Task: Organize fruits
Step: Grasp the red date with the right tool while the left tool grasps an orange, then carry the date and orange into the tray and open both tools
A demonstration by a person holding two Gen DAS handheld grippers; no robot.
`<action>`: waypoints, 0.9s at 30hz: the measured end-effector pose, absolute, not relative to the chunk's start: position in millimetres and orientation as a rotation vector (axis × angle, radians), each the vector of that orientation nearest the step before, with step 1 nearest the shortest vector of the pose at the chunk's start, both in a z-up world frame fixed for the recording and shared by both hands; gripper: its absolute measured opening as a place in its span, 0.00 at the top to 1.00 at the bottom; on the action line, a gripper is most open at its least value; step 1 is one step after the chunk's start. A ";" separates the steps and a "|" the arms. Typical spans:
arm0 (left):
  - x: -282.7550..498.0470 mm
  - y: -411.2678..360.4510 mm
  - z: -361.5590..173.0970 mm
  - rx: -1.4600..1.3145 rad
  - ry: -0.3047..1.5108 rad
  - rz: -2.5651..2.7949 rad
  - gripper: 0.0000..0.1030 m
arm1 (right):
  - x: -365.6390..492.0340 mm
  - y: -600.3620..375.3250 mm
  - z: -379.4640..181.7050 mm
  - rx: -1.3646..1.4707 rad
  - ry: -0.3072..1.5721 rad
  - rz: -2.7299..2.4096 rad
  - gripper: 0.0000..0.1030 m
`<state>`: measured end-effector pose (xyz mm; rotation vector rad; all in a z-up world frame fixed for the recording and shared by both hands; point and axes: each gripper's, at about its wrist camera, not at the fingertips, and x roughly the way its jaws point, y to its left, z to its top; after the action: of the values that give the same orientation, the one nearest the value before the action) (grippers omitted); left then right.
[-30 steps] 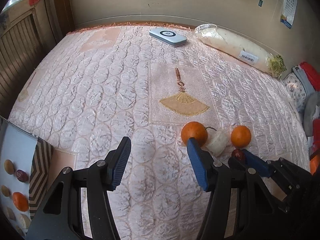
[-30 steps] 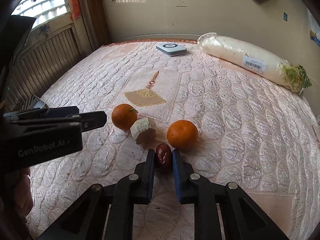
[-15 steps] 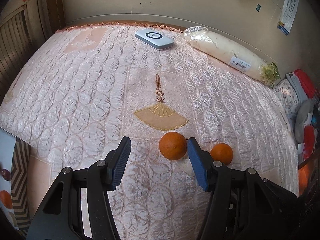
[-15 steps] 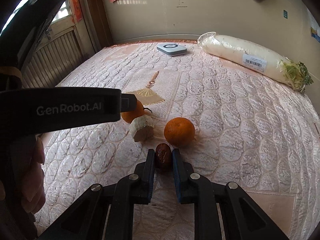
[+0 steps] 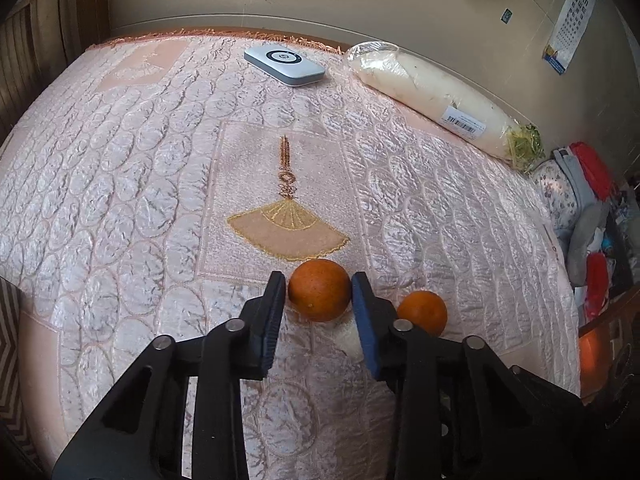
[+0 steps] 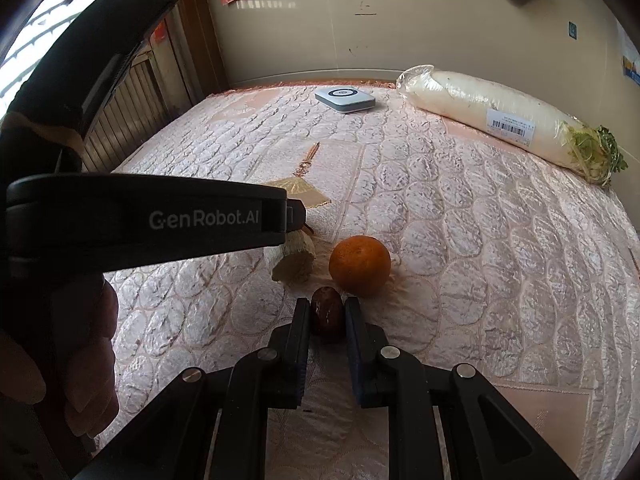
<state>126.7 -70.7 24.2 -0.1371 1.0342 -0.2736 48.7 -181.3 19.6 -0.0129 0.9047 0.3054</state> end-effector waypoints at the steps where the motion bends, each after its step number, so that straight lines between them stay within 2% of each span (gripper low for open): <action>1: 126.5 -70.3 24.5 -0.136 1.034 -0.270 0.70 | 48.9 -181.2 19.8 -0.013 0.904 0.305 0.84; 9: 106.4 -45.3 31.0 -0.159 1.027 -0.216 0.70 | 43.6 -178.9 23.3 -0.008 0.899 0.310 0.84; 27: 1.9 16.0 50.5 -0.046 0.908 -0.104 0.70 | -22.6 -131.2 45.5 -0.010 0.848 0.356 0.84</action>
<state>1.9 16.0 50.5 -0.0458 0.9076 -0.1036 -22.6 -131.2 45.5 -0.0102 0.8477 0.3555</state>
